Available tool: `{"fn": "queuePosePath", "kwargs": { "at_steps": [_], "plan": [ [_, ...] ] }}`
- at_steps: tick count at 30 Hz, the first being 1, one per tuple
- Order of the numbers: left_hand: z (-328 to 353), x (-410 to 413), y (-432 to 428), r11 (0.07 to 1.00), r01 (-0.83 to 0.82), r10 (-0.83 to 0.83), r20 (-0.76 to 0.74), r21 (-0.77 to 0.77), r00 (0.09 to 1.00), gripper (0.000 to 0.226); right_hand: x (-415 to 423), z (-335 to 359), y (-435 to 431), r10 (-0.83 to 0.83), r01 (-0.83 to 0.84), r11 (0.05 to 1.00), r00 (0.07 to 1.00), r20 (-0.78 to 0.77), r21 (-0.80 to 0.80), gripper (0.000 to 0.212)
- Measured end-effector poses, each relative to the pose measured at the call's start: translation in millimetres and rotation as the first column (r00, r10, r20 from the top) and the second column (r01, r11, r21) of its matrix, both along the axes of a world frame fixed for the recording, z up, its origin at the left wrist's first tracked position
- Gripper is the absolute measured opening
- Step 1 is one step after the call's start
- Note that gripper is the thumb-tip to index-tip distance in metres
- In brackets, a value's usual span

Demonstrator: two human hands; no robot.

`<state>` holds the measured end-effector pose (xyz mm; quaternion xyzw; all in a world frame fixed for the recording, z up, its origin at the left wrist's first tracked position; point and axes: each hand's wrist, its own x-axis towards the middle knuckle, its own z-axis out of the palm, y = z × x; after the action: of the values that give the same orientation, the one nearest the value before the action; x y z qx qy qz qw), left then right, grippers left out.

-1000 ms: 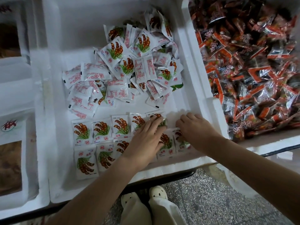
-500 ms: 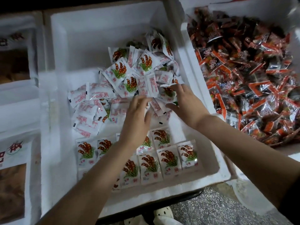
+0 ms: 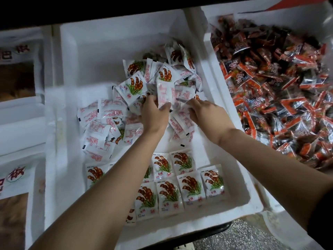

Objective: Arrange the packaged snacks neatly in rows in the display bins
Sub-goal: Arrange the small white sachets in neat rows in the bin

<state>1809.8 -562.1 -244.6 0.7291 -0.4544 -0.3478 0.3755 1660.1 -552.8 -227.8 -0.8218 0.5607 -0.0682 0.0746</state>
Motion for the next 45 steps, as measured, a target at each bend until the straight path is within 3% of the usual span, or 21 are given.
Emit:
{"fn": "queuePosePath", "kwargs": {
  "at_steps": [4, 7, 11, 13, 16, 20, 23, 31, 34, 41, 45],
  "plan": [
    [17, 8, 16, 0.986, 0.086, -0.093, -0.038, -0.144, 0.995, 0.016, -14, 18, 8, -0.053, 0.058, 0.998, 0.975, 0.216, -0.015, 0.013],
    [24, 17, 34, 0.971, 0.094, -0.108, -0.051, -0.222, 0.993, 0.019, -28, 26, 28, -0.041, 0.032, 0.999, 0.962, 0.27, 0.04, 0.013],
    [30, 21, 58, 0.967, 0.095, -0.121, -0.1, -0.235, 0.988, 0.018, -39, 16, 55, 0.131, -0.15, 0.966, 0.986, 0.101, 0.211, 0.02],
    [28, 20, 63, 0.966, 0.117, -0.141, -0.095, -0.229, 0.985, 0.03, -38, 6, 59, 0.19, -0.183, 0.944, 0.982, 0.004, 0.273, 0.025],
    [22, 18, 66, 0.967, 0.136, -0.164, -0.12, -0.214, 0.979, 0.029, -30, -6, 57, 0.231, -0.197, 0.937, 0.969, -0.087, 0.29, 0.032],
    [20, 14, 74, 0.962, 0.162, -0.191, -0.119, -0.221, 0.974, 0.032, -21, -15, 52, 0.207, -0.156, 0.943, 0.967, -0.151, 0.294, 0.044],
    [18, 15, 82, 0.963, 0.177, -0.204, -0.124, -0.203, 0.971, 0.034, -20, -14, 53, 0.226, -0.162, 0.908, 0.966, -0.126, 0.387, 0.058],
    [14, 22, 105, 0.97, 0.186, -0.204, -0.111, -0.155, 0.973, 0.034, -23, -10, 55, 0.228, -0.136, 0.925, 0.946, -0.232, 0.355, 0.065],
    [13, 22, 110, 0.973, 0.178, -0.194, -0.108, -0.144, 0.975, 0.033, -21, -7, 54, 0.261, -0.156, 0.937, 0.908, -0.327, 0.313, 0.054],
    [13, 22, 120, 0.978, 0.167, -0.184, -0.133, -0.126, 0.974, 0.033, -26, 18, 53, 0.09, -0.086, 0.916, 0.996, 0.009, 0.392, 0.032],
    [10, 23, 123, 0.985, 0.147, -0.16, -0.158, -0.09, 0.974, 0.031, -27, 37, 49, 0.121, -0.147, 0.786, 0.989, 0.084, 0.6, 0.029]
  ]
}}
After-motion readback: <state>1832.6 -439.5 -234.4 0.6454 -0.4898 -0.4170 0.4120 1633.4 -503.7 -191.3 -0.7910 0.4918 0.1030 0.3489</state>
